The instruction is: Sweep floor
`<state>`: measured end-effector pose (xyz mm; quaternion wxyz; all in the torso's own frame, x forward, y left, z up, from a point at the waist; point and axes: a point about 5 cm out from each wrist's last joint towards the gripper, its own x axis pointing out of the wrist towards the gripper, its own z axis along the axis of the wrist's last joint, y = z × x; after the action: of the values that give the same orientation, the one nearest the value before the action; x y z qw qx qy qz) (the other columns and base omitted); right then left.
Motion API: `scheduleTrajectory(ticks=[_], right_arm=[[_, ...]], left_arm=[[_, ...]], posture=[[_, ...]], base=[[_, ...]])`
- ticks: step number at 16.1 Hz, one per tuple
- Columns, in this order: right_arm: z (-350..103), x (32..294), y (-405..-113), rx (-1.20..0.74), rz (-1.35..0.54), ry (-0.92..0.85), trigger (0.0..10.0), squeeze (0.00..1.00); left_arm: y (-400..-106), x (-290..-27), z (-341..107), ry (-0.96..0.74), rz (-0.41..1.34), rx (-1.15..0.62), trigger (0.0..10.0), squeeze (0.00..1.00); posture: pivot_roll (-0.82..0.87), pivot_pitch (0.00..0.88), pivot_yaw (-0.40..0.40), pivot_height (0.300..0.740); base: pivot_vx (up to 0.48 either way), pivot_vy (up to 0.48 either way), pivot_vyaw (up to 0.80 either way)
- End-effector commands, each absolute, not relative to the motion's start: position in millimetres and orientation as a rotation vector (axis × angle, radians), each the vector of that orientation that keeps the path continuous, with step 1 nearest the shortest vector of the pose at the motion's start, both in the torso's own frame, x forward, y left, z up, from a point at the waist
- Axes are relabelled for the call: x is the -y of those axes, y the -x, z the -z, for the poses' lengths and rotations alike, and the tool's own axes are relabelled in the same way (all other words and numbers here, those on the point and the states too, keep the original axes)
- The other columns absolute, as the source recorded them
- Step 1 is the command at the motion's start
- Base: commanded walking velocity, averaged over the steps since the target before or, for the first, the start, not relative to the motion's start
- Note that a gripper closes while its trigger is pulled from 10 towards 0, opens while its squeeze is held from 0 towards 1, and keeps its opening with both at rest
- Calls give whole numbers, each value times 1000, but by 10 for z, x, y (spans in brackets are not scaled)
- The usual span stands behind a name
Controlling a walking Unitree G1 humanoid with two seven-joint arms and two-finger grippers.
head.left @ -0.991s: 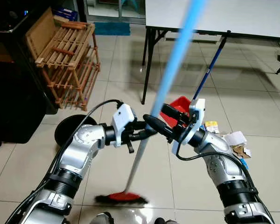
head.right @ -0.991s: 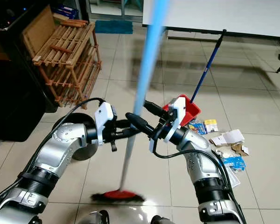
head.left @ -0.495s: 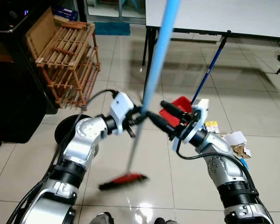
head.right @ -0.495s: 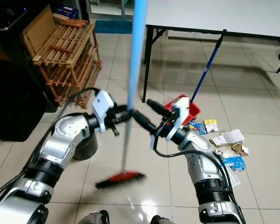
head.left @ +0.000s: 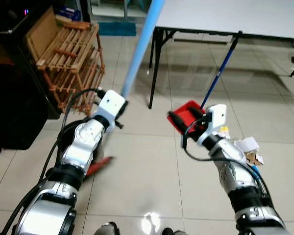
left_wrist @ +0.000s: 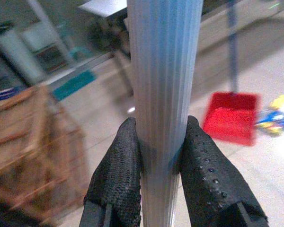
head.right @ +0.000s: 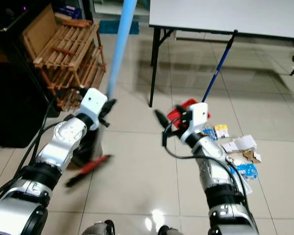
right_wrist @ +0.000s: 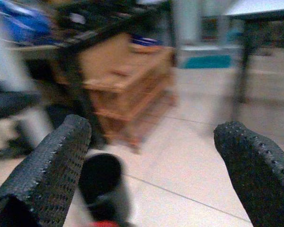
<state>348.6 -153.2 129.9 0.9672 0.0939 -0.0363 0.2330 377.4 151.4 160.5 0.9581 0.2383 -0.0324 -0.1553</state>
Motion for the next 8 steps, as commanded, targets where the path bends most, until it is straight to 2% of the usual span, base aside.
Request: scheduleTrajectory(ticks=[1, 5, 8], right_arm=[[-1263, 1664, -3513, 60, -360, -174, 10000, 0], [-1109, 1953, -3521, 27, -21, -104, 10000, 0], [-985, 1963, -3479, -7, 34, -106, 10000, 0]], left_arm=[[-3802, -1515, -1696, -519, 267, 117, 10000, 0], [-3765, -1548, -1512, -537, 87, 134, 10000, 0], [-3750, -1537, -1396, -519, -11, 111, 10000, 0]], posture=[[63, 197, -50, 740], [61, 200, -49, 740], [55, 197, -48, 740]], base=[[0, 0, 0], [0, 0, 0], [0, 0, 0]])
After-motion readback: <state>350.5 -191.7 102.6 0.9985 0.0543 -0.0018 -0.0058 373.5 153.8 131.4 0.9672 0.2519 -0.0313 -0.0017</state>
